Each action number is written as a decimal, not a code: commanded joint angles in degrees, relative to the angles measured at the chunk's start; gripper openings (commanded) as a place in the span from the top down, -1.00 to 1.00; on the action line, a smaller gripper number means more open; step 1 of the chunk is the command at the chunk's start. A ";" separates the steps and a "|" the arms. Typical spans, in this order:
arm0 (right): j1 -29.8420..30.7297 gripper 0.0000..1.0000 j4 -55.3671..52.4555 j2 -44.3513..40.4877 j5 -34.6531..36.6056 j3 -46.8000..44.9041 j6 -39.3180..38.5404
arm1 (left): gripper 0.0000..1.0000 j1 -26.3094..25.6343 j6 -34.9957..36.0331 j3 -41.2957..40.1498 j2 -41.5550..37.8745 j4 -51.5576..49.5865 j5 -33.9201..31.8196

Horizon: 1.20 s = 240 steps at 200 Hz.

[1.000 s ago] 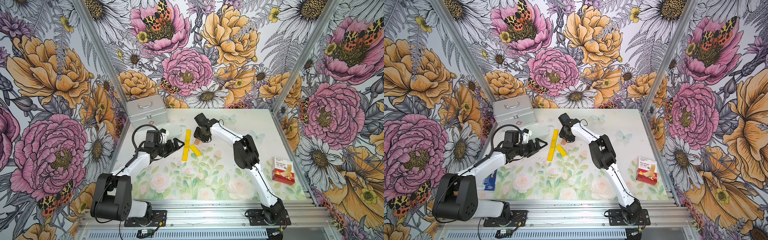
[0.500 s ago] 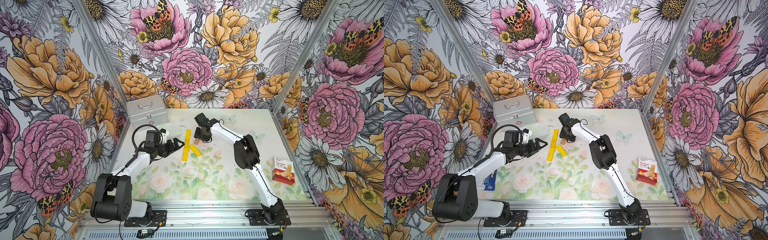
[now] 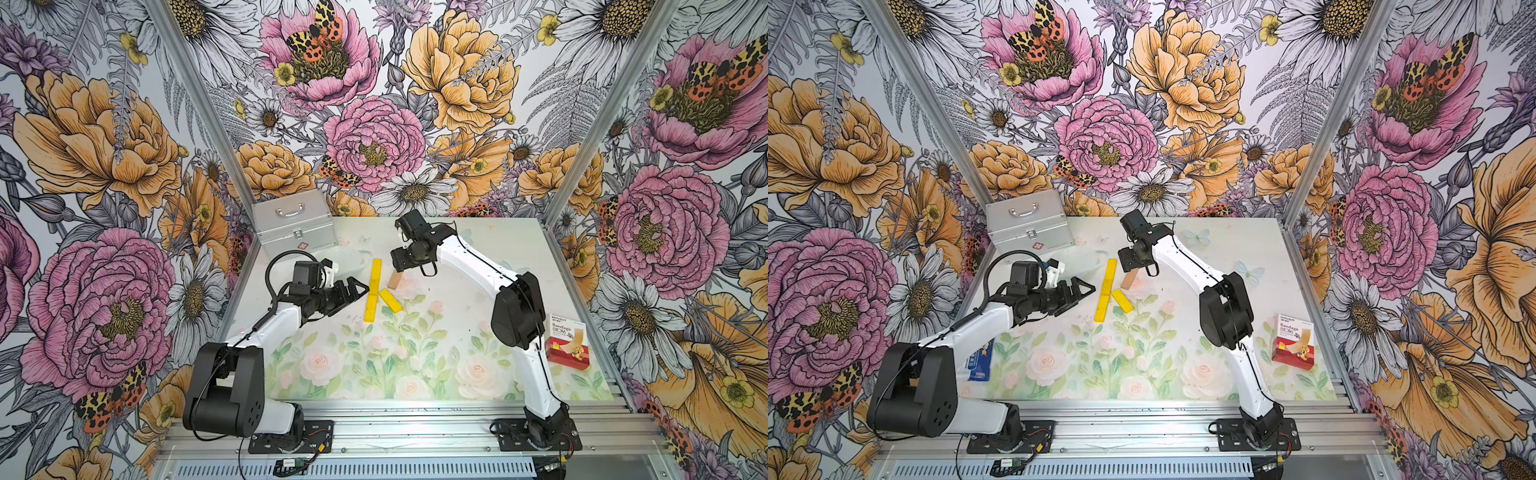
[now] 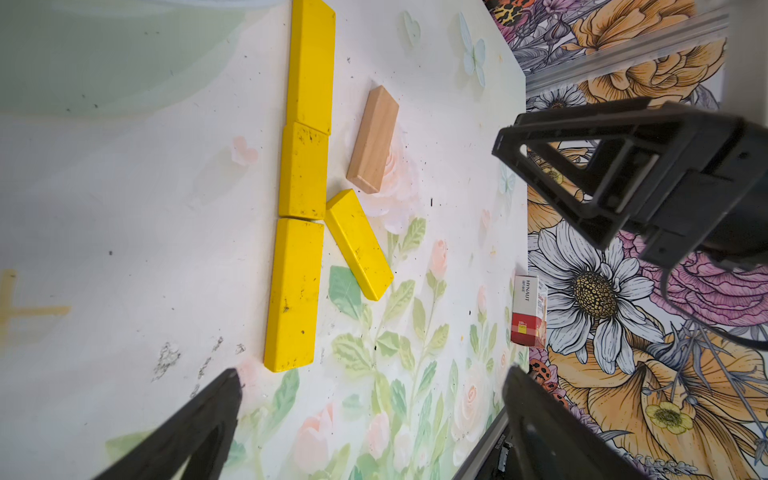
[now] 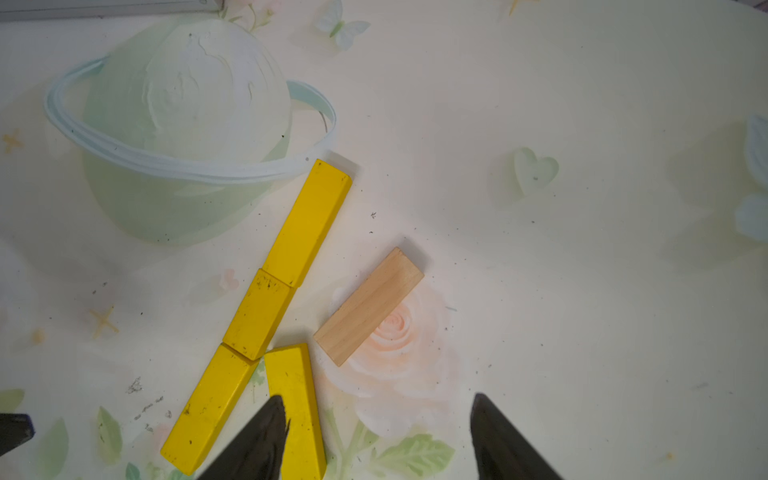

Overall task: Assemble the letter k with building blocks
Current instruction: Assemble the building block at the center of the board.

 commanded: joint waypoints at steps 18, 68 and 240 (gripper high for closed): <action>-0.72 -0.48 -1.79 6.91 1.51 5.11 -18.17 | -0.97 1.45 0.25 -0.52 0.37 0.92 0.58; -1.98 -0.48 -1.87 13.63 -2.44 14.45 -19.43 | -0.97 1.74 0.62 -0.55 0.37 0.83 0.95; -3.41 -0.98 -2.66 13.24 -12.12 9.29 -22.53 | -0.97 2.05 0.78 -0.39 1.16 0.74 0.92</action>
